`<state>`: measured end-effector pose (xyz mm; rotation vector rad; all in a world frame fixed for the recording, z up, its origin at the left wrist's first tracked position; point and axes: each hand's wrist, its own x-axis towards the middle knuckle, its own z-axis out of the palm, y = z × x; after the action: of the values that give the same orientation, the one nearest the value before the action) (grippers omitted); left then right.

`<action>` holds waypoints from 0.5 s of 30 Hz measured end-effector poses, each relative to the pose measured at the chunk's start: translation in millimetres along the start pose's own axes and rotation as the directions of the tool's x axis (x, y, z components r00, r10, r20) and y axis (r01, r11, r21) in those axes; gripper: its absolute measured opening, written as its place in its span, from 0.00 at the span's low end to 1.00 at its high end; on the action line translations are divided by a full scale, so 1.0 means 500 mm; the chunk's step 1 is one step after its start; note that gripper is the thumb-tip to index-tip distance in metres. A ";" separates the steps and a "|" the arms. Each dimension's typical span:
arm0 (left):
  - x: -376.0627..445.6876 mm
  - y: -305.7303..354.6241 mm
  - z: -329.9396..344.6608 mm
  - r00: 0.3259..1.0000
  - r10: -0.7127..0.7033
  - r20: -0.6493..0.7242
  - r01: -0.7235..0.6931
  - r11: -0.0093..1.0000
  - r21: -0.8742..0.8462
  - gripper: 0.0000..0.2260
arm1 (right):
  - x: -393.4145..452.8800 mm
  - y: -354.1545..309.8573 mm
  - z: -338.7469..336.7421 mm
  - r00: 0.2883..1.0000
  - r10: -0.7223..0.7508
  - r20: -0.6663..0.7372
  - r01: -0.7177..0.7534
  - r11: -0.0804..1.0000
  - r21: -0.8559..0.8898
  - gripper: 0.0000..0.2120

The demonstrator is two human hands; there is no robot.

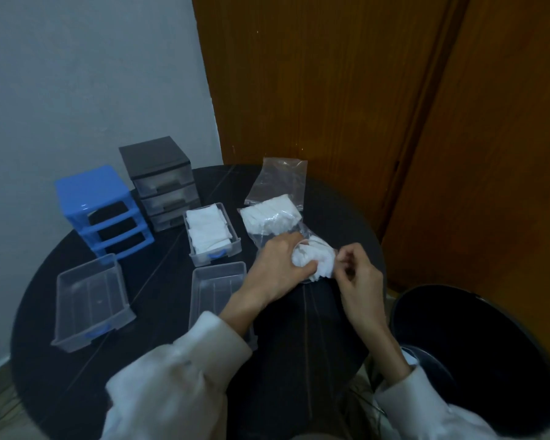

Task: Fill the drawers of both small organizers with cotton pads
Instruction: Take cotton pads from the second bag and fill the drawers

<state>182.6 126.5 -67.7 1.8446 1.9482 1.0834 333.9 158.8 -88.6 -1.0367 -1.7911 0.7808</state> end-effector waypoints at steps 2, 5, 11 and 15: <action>0.000 -0.001 0.000 1.000 0.000 -0.007 0.000 1.000 0.001 0.13 | 0.001 0.000 -0.004 1.000 0.019 -0.014 -0.018 0.998 0.055 0.09; 0.000 -0.001 -0.001 1.000 0.008 -0.002 -0.008 1.000 0.012 0.14 | 0.001 -0.012 -0.002 0.999 0.018 0.046 -0.020 0.998 0.064 0.07; 0.001 -0.004 0.000 1.000 0.006 0.022 -0.006 1.000 0.001 0.13 | -0.002 -0.013 0.004 0.995 -0.085 0.051 0.089 0.994 -0.061 0.06; 0.000 -0.002 -0.001 0.999 -0.020 0.042 0.021 0.999 -0.031 0.12 | -0.005 -0.016 0.000 0.992 -0.107 0.073 0.113 0.990 -0.083 0.04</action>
<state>181.5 126.5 -67.7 1.8125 1.9122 1.0545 331.7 153.0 -82.7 -0.9685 -1.9386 0.6829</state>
